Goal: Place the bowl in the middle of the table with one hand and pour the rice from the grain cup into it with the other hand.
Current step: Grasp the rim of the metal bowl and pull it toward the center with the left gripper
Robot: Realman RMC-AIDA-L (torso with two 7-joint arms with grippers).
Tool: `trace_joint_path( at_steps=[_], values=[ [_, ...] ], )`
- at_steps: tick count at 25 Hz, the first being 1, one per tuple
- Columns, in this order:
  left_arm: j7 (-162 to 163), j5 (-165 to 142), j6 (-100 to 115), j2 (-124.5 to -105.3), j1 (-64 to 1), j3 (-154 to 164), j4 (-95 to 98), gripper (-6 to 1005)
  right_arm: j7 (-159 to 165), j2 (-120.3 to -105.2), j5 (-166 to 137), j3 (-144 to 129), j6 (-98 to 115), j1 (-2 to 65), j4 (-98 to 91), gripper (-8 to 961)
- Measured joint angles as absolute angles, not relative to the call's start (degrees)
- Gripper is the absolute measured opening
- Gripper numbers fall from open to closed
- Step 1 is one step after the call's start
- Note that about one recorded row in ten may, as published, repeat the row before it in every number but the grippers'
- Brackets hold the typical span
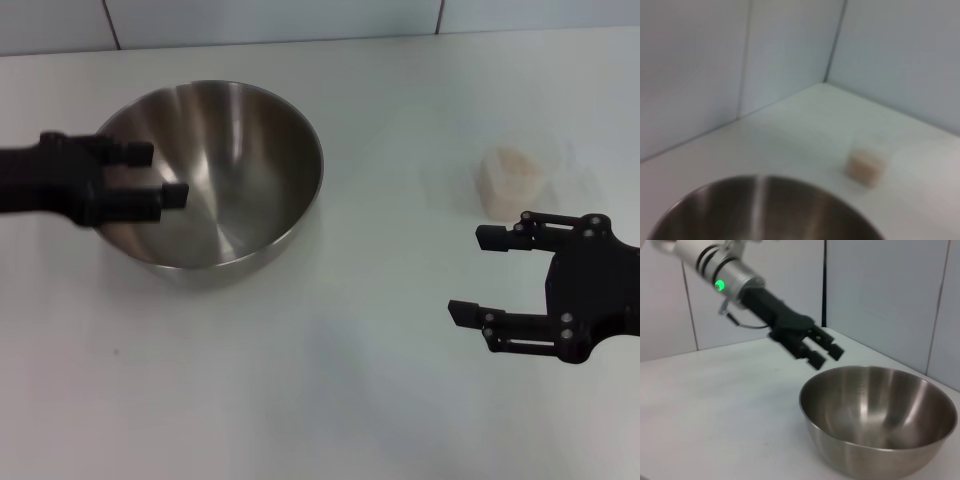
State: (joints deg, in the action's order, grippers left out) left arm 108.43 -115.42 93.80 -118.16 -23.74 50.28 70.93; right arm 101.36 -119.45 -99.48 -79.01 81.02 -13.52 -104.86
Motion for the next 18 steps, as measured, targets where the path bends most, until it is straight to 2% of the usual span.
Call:
trace_joint_path(
  at_steps=[10,13,18],
  values=[
    [137.48,-138.86,90.78,-117.83,-35.54,50.02,76.90,761,98.43,-119.29,-99.50,-79.23,81.04,-11.51,-102.98,743],
    [139.31,-141.35,90.62,-117.83,-36.39,50.02,77.60,761,97.01,-119.26,-99.50,-79.19,81.04,-11.21,-102.30,743],
    [144.85,-153.81,90.17,-118.11,-41.94,50.51,76.55,761,95.17,-119.26,-99.04,-78.92,81.06,-10.66,-100.94,743]
  ],
)
